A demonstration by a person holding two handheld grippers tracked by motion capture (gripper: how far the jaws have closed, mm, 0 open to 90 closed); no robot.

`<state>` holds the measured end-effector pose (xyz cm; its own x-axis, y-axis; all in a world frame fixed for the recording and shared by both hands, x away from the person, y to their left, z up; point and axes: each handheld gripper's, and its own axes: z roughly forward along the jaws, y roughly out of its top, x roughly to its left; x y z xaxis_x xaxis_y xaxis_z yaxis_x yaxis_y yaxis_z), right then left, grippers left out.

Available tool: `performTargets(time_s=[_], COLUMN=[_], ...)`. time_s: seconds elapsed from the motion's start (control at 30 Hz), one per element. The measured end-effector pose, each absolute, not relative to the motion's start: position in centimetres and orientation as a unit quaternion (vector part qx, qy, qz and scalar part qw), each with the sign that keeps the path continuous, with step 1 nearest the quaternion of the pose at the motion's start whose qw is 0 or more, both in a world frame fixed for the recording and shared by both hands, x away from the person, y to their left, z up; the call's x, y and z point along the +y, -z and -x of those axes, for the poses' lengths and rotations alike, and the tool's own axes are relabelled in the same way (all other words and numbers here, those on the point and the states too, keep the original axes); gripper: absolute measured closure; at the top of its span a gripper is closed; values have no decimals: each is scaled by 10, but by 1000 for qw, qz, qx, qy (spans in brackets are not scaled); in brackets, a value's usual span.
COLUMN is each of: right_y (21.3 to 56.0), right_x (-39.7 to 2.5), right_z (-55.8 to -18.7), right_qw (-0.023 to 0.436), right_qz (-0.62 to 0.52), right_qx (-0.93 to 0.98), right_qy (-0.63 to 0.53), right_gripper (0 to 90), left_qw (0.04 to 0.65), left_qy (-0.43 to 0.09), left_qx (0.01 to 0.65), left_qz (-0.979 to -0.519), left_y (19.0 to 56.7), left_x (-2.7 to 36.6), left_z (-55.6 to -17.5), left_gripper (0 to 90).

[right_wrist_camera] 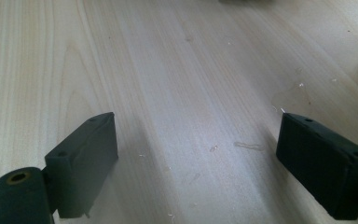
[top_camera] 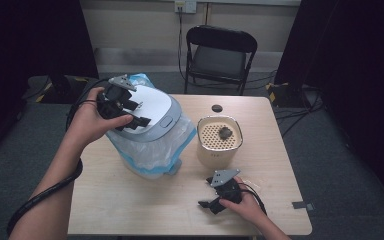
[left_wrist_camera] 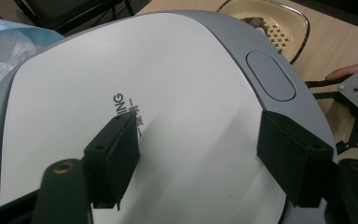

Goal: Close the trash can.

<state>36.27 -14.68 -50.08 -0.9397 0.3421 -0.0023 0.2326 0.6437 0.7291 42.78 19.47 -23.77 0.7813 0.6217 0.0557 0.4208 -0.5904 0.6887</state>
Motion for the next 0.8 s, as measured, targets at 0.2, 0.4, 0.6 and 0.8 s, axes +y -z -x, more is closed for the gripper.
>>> performTargets(time_s=[0.2, 0.4, 0.6, 0.8], right_y=[501, 501, 501, 501], right_x=[-147, -147, -147, -147], right_z=[-363, -363, -363, -363], right_qw=[70, 70, 71, 70], right_qz=[-158, -159, -160, -160], right_qx=[904, 904, 904, 904], right_qy=[-392, -391, -390, -391], right_gripper=[120, 120, 120, 120], left_qw=[355, 368, 378, 386], left_qy=[-138, -124, -127, -128], left_qx=[303, 312, 315, 325], left_qz=[-874, -867, -861, -854], left_y=[235, 232, 230, 232], left_x=[201, 210, 223, 244], left_z=[-421, -411, -398, -379], left_gripper=[164, 162, 161, 161])
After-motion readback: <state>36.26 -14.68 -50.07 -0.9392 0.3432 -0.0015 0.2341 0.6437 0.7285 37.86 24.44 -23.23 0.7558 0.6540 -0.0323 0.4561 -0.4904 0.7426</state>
